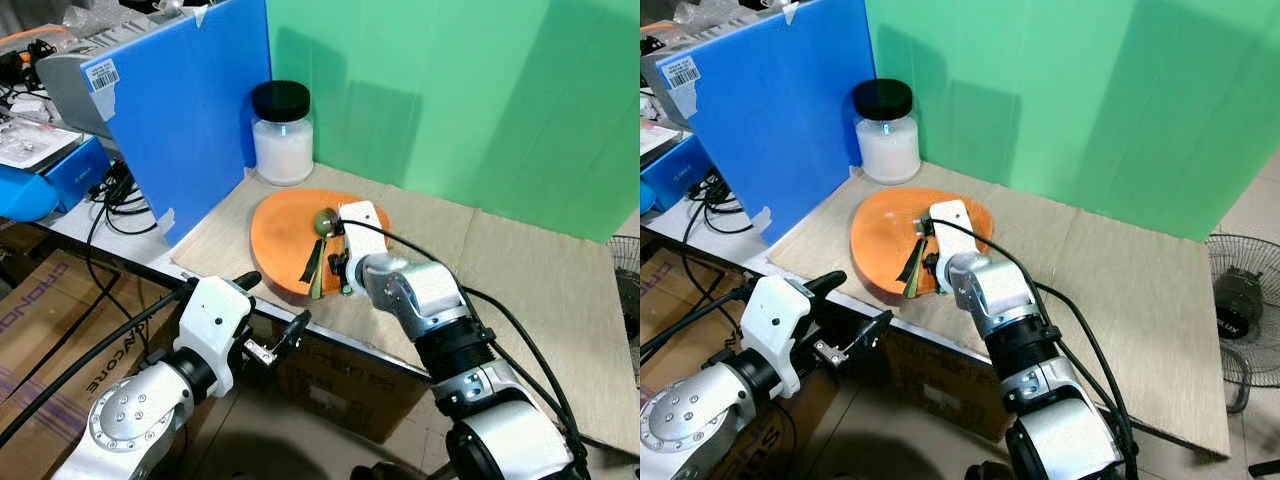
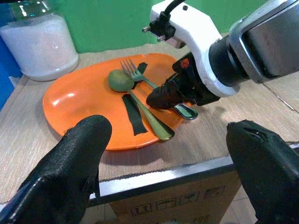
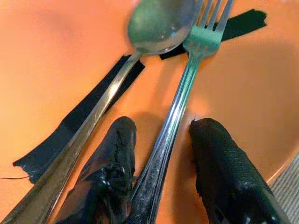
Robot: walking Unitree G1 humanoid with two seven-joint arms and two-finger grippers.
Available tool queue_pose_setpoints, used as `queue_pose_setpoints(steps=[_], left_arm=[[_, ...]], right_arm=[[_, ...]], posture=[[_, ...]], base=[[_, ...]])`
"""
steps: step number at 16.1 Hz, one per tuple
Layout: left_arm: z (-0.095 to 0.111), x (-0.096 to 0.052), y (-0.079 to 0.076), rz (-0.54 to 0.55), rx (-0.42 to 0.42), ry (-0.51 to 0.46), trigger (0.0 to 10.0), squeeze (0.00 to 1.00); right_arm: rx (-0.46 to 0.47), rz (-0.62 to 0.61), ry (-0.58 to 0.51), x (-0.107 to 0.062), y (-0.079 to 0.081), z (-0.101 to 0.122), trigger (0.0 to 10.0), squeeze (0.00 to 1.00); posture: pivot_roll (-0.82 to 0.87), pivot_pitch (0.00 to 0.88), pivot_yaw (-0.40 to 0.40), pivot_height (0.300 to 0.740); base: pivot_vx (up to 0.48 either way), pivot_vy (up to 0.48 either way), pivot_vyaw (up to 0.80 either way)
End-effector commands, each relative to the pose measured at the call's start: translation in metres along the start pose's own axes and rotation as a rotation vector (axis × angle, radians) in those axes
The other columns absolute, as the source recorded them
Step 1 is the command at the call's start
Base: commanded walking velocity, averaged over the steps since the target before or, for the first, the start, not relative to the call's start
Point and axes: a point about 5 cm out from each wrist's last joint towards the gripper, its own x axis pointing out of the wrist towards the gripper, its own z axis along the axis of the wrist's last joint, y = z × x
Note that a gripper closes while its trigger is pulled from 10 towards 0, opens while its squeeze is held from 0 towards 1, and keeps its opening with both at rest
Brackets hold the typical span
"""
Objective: Setting the table
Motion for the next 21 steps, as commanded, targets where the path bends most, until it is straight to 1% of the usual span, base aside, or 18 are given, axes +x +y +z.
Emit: queue_pose_setpoints(steps=[1,2,3,4,5,6,7,8,10,13,17,19,21], left_arm=[[0.001,0.0,-0.002,-0.023,0.004,0.006,10.0,0.0],[0.0,0.0,-0.002,-0.025,0.004,0.007,10.0,0.0],[0.0,0.0,-0.003,-0.029,0.004,0.009,10.0,0.0],[0.0,0.0,-0.003,-0.03,0.003,0.009,10.0,0.0],[0.0,0.0,-0.003,-0.031,0.003,0.009,10.0,0.0],[0.0,0.0,-0.003,-0.033,0.003,0.008,10.0,0.0],[0.0,0.0,-0.003,-0.034,0.003,0.008,10.0,0.0],[0.0,0.001,-0.003,-0.033,0.003,0.008,10.0,0.0],[0.001,0.001,-0.003,-0.03,0.002,0.005,10.0,0.0],[0.0,0.001,-0.003,-0.034,0.002,0.006,10.0,0.0],[0.001,0.002,-0.002,-0.035,0.005,-0.002,10.0,0.0],[0.003,0.003,0.0,-0.029,0.014,-0.013,10.0,0.0],[0.005,0.004,0.003,-0.014,0.017,-0.031,10.0,0.0]], right_arm=[[0.009,-0.016,-0.01,0.001,-0.002,0.005,10.0,0.0],[0.014,-0.018,-0.003,0.003,-0.002,0.004,9.8,0.0],[0.015,-0.018,0.002,0.004,-0.001,0.002,5.1,0.0],[0.016,-0.018,0.003,0.004,-0.001,0.002,4.2,0.0],[0.016,-0.018,0.004,0.004,-0.001,0.002,4.1,0.0],[0.018,-0.017,0.007,0.004,-0.001,0.002,2.6,0.0],[0.019,-0.016,0.009,0.005,-0.001,0.002,2.4,0.0],[0.023,-0.016,0.014,0.005,-0.002,0.002,1.1,0.0],[0.038,-0.019,0.023,0.007,-0.004,0.002,0.0,0.0],[0.038,-0.017,0.025,0.007,-0.004,0.001,0.0,0.0],[0.061,-0.024,0.014,0.008,-0.007,0.003,0.0,0.0],[0.073,-0.03,-0.003,0.007,-0.009,0.006,0.0,0.0],[0.101,-0.035,-0.043,0.004,-0.012,0.014,0.0,0.0]], posture=[[-0.05,0.051,0.006,0.74],[-0.05,0.052,0.007,0.74],[-0.05,0.052,0.008,0.74],[-0.05,0.051,0.007,0.74],[-0.05,0.051,0.007,0.74],[-0.05,0.051,0.007,0.74],[-0.05,0.052,0.007,0.74],[-0.05,0.051,0.004,0.74],[-0.05,0.051,0.004,0.74],[-0.05,0.049,0.005,0.74],[-0.05,0.041,0.008,0.74],[-0.06,0.037,0.01,0.74],[-0.05,0.033,0.009,0.74]], base=[[0.0,0.0,0.0],[0.0,0.0,0.0],[0.0,0.0,0.0],[0.0,0.0,0.0],[0.0,0.0,0.0],[0.0,0.0,0.0],[0.0,0.0,0.0],[0.0,0.0,0.0],[0.0,0.0,0.0],[0.0,0.0,0.0],[0.0,0.0,0.0],[0.0,0.0,0.0],[0.0,0.0,0.0]])
